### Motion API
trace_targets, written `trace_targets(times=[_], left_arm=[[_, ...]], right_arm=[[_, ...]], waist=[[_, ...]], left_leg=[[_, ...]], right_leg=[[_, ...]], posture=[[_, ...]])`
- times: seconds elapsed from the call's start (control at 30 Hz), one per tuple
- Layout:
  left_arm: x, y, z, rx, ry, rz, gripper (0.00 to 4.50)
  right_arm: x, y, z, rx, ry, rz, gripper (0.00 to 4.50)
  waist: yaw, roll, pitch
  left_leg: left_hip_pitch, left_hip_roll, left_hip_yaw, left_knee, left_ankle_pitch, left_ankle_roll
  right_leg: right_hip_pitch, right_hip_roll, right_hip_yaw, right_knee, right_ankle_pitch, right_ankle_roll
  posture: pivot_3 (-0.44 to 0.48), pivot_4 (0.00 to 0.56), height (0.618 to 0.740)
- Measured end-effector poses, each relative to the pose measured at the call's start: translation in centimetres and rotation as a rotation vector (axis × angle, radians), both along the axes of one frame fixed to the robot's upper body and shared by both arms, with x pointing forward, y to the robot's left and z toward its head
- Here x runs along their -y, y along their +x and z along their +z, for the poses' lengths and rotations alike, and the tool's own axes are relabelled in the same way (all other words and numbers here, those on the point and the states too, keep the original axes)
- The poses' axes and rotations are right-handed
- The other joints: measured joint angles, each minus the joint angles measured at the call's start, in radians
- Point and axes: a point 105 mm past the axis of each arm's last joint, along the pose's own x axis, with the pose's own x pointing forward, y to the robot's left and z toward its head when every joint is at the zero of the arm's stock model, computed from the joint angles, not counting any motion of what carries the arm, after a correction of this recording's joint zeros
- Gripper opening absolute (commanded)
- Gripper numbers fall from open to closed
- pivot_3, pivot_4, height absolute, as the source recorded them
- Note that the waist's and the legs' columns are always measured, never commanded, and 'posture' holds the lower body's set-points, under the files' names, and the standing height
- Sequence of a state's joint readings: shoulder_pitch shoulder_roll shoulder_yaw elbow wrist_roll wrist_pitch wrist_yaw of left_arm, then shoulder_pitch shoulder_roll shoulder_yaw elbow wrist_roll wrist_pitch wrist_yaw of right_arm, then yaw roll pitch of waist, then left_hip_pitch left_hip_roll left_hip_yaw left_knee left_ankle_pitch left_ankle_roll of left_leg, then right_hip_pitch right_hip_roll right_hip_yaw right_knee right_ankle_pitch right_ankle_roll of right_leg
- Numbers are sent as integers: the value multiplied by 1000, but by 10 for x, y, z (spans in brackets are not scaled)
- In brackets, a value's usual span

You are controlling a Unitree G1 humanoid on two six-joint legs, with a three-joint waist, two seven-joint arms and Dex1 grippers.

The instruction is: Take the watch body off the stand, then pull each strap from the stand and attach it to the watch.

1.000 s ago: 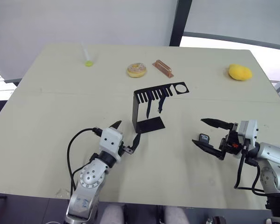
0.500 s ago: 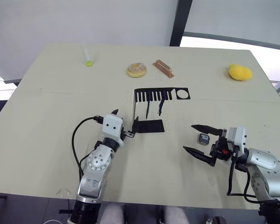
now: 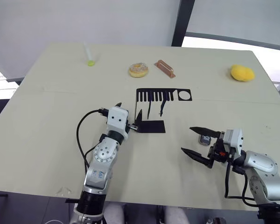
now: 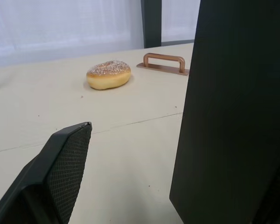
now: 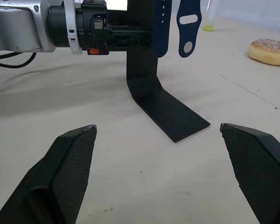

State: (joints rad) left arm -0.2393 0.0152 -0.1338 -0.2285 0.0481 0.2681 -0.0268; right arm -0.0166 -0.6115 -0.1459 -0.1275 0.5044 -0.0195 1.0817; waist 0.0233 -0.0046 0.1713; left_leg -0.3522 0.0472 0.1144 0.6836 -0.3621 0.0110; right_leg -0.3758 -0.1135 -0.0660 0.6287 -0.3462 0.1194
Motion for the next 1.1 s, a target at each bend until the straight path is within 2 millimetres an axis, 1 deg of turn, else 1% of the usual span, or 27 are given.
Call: trace_targets(times=[0.03, 0.13, 0.23, 0.3, 0.43, 0.57, 0.63, 0.73, 0.83, 0.9, 0.97, 1.03, 1.1], left_arm=[[1, 0, 0, -3, 0, -2, 3171], [2, 1, 2, 1, 2, -5, 1649], [6, 2, 5, 6, 3, -16, 87], [11, 1, 7, 12, -1, -28, 34], [13, 1, 7, 10, 5, -32, 34], [12, 2, 7, 17, 18, -15, 34], [9, 4, 9, 24, 22, 8, 34], [7, 10, 12, 36, 32, 42, 34], [7, 13, 13, 48, 29, 76, 34], [6, 16, 13, 56, 26, 101, 34], [4, 17, 13, 58, 15, 116, 34], [4, 17, 11, 53, 3, 126, 34], [6, 18, 11, 51, -10, 126, 34]], right_arm=[[-1, -1, 0, 2, 0, -1, 4500], [-4, -2, -1, 1, 2, -7, 4500], [-5, 1, -2, 0, 32, -53, 4500], [-6, 5, -1, -6, 55, -103, 4500], [-13, 12, 5, -13, 106, -220, 4500], [-26, 16, 8, -32, 110, -301, 4500], [-40, 15, 13, -39, 168, -310, 4500], [-67, 11, 25, -36, 242, -280, 4500], [-86, 11, 36, -15, 282, -277, 4500], [-98, 16, 42, -4, 305, -292, 4500], [-106, 21, 48, 17, 321, -318, 4500], [-110, 32, 53, 33, 336, -376, 4500], [-113, 41, 52, 33, 338, -414, 4500]], waist=[[0, 0, 0], [0, 0, 0], [0, 0, 0], [0, 0, 0], [-1, 0, 0], [-1, 0, 0], [-2, 0, 0], [-2, 0, 0], [-2, 0, 0], [-2, 0, 0], [-3, 0, 0], [-4, 0, 0], [-5, 0, 0]], left_leg=[[0, 0, 0, 0, 0, 0], [0, 0, 0, 0, 0, 0], [0, 0, 0, 0, 0, 0], [0, 0, 0, 0, 0, 0], [0, 0, 0, 0, 0, 0], [-1, 0, 0, 0, 0, 0], [-1, 1, 0, 0, 0, -1], [-1, 0, 0, 0, 0, -1], [-2, 0, -1, 0, 0, -1], [-2, 0, -1, 0, 0, -1], [-3, 0, -1, 0, 0, -1], [-2, 0, -1, 0, 0, -1], [-3, 0, -1, 0, 0, -1]], right_leg=[[0, 0, 0, 0, 0, 0], [0, 0, 0, 0, 0, 0], [0, 0, 0, 0, 0, 0], [0, 0, 0, 0, 0, 0], [-1, 0, 0, 1, 0, 0], [-1, 0, 0, 0, 0, 0], [-1, 0, 0, 1, 0, 0], [-2, 0, 0, 1, 0, 0], [-2, 0, -1, 2, 0, 0], [-2, 0, -1, 3, 0, 0], [-2, 0, -2, 4, 0, 0], [-2, 0, -2, 5, 0, 0], [-3, 0, -3, 5, 0, 0]], posture=[[0, 150, 740], [0, 150, 740], [0, 150, 740], [0, 150, 740], [0, 150, 740], [0, 150, 740], [0, 150, 740], [0, 150, 740], [0, 150, 740], [0, 150, 740], [0, 150, 740], [0, 150, 740], [0, 150, 740]])
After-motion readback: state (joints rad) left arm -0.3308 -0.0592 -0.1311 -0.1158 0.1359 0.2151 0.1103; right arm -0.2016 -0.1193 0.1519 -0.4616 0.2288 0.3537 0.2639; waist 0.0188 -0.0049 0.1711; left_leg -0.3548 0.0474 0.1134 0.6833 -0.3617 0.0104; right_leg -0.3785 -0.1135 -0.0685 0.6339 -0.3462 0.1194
